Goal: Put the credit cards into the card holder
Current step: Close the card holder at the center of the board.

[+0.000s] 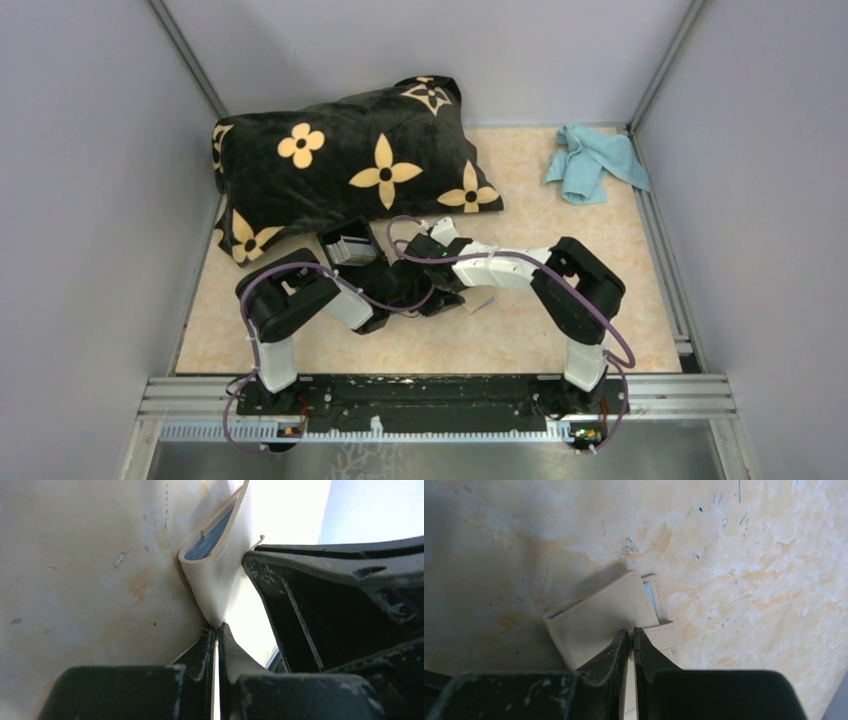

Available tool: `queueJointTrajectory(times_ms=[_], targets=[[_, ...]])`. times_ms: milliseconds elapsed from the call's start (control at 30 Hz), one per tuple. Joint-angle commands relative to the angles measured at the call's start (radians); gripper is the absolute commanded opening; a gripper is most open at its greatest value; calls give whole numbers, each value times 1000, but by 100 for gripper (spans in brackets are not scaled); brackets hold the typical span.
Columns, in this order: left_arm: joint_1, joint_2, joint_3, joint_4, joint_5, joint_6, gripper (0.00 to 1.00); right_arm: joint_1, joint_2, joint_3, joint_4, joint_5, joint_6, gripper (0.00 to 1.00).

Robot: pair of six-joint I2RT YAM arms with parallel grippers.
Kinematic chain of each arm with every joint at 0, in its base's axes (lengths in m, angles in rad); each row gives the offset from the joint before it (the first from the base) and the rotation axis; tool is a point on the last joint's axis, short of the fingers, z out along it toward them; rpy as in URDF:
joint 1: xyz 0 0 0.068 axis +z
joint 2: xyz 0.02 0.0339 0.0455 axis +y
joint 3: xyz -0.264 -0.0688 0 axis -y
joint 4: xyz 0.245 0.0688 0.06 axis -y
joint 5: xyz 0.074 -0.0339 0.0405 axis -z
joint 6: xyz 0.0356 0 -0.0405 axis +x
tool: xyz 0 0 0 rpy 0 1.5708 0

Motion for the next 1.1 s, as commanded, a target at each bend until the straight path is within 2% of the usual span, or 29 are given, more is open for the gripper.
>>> queueJointTrajectory(times_ms=[0,300,467,1067], targets=[[-7,43,-8,-246,-66,109,0,138,263,-68,124,-174,153,6],[-2,-26,-16,-256,-75,145,0,186,341,-151,152,-170,285,7],[-3,-51,-9,-274,-66,156,0,200,286,-227,158,-140,362,6],[-50,-42,82,-400,-126,146,0,220,157,-393,251,-112,419,6]])
